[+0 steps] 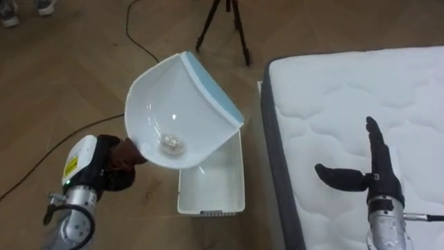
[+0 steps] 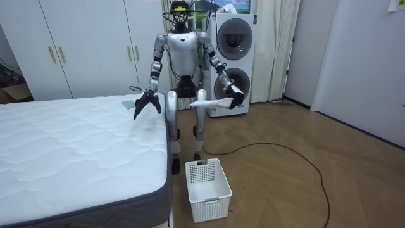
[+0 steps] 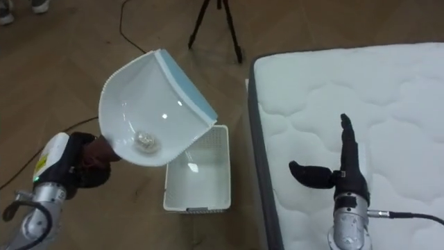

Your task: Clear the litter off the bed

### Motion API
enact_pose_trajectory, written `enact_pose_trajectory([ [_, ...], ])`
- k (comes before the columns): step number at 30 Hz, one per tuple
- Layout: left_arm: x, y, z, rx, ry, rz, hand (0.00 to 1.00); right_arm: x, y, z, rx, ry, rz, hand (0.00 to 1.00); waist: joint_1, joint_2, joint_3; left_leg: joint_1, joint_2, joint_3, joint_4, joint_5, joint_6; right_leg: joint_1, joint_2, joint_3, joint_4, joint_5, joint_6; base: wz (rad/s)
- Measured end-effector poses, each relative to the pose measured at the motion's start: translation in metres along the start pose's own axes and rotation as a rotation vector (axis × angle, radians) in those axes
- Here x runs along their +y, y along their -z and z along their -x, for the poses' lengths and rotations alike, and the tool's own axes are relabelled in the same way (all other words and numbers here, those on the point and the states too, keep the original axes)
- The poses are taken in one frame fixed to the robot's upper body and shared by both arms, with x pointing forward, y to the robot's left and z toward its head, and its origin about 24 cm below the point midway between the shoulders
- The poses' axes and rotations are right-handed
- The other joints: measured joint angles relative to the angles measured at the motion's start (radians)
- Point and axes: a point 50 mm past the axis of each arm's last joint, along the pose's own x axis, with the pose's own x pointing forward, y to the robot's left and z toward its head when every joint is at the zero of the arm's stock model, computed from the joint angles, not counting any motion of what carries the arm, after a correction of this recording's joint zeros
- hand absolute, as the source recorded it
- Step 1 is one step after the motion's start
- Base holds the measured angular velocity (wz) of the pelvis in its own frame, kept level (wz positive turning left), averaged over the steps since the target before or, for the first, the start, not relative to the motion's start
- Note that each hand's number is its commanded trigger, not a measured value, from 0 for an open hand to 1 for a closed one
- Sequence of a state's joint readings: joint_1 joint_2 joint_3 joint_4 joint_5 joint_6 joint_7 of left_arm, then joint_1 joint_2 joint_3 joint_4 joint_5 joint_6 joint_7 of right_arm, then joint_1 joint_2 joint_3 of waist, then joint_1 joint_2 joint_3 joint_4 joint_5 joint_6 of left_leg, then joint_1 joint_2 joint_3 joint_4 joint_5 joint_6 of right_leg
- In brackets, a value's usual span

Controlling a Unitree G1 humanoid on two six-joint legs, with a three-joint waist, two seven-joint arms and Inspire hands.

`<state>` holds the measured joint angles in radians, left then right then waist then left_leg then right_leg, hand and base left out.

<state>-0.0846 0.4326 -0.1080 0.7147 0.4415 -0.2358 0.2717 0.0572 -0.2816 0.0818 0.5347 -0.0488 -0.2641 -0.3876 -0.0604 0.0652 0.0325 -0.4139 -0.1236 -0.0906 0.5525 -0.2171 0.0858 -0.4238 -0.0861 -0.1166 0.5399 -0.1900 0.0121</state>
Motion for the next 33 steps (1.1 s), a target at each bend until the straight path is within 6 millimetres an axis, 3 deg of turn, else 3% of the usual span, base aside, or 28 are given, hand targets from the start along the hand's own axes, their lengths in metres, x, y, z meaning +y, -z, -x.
enact_pose_trajectory([
  [2,0.002,0.005,-0.003,0.017,0.03,-0.039,1.0,-0.004,0.001,-0.002,-0.004,-0.007,0.024,0.0,-0.016,0.023,-0.0007,-0.011,0.005,0.023,-0.003,-0.001,-0.001,-0.014,-0.005,-0.003,0.021,-0.011,-0.006,0.24],
  [6,0.007,0.017,-0.003,0.07,0.076,-0.087,1.0,-0.01,-0.001,-0.006,-0.019,-0.02,0.064,0.0,-0.037,0.047,-0.0011,-0.023,0.035,0.125,-0.02,-0.004,0.004,-0.046,-0.019,0.004,0.052,-0.038,-0.01,0.1],
  [9,0.015,0.024,-0.006,0.099,0.112,-0.132,1.0,-0.016,-0.002,-0.009,-0.042,-0.03,0.131,0.0,-0.054,0.065,0.001,-0.05,0.041,0.163,-0.024,-0.005,0.006,-0.085,-0.024,0.009,0.073,-0.047,-0.009,0.04],
  [16,0.045,0.037,-0.013,0.178,0.114,-0.253,1.0,-0.026,0.002,-0.008,-0.038,-0.044,0.19,0.0,-0.103,0.105,0.0047,-0.073,0.022,0.215,-0.039,-0.008,0.012,-0.158,-0.054,0.045,0.148,-0.078,-0.005,-0.06],
  [19,0.049,0.031,-0.021,0.171,0.141,-0.312,1.0,-0.029,0.003,-0.007,-0.038,-0.045,0.216,0.0,-0.108,0.137,0.0071,-0.099,0.024,0.233,-0.033,-0.012,0.018,-0.193,-0.053,0.06,0.167,-0.081,-0.005,-0.08],
  [21,0.05,0.029,-0.025,0.175,0.184,-0.394,1.0,-0.027,0.002,-0.007,-0.052,-0.063,0.266,0.0,-0.132,0.153,0.0061,-0.095,0.024,0.254,-0.04,-0.012,0.018,-0.199,-0.059,0.065,0.173,-0.093,-0.004,0.03],
  [26,0.048,0.031,-0.025,0.181,0.253,-0.492,1.0,-0.024,-0.003,-0.009,-0.075,-0.091,0.285,0.0,-0.16,0.162,0.0089,-0.073,0.023,0.307,-0.054,-0.012,0.018,-0.209,-0.066,0.094,0.205,-0.112,-0.004,-0.06],
  [30,0.049,0.034,-0.024,0.204,0.291,-0.519,1.0,-0.026,-0.007,-0.011,-0.102,-0.093,0.297,0.0,-0.181,0.19,0.0172,-0.063,0.022,0.335,-0.07,-0.013,0.019,-0.215,-0.072,0.105,0.215,-0.122,-0.001,-0.02],
  [33,0.054,0.035,-0.025,0.227,0.292,-0.546,1.0,-0.025,-0.008,-0.009,-0.112,-0.085,0.296,0.0,-0.188,0.195,0.0171,-0.062,0.019,0.354,-0.07,-0.013,0.019,-0.226,-0.078,0.113,0.236,-0.135,-0.002,0.03],
])
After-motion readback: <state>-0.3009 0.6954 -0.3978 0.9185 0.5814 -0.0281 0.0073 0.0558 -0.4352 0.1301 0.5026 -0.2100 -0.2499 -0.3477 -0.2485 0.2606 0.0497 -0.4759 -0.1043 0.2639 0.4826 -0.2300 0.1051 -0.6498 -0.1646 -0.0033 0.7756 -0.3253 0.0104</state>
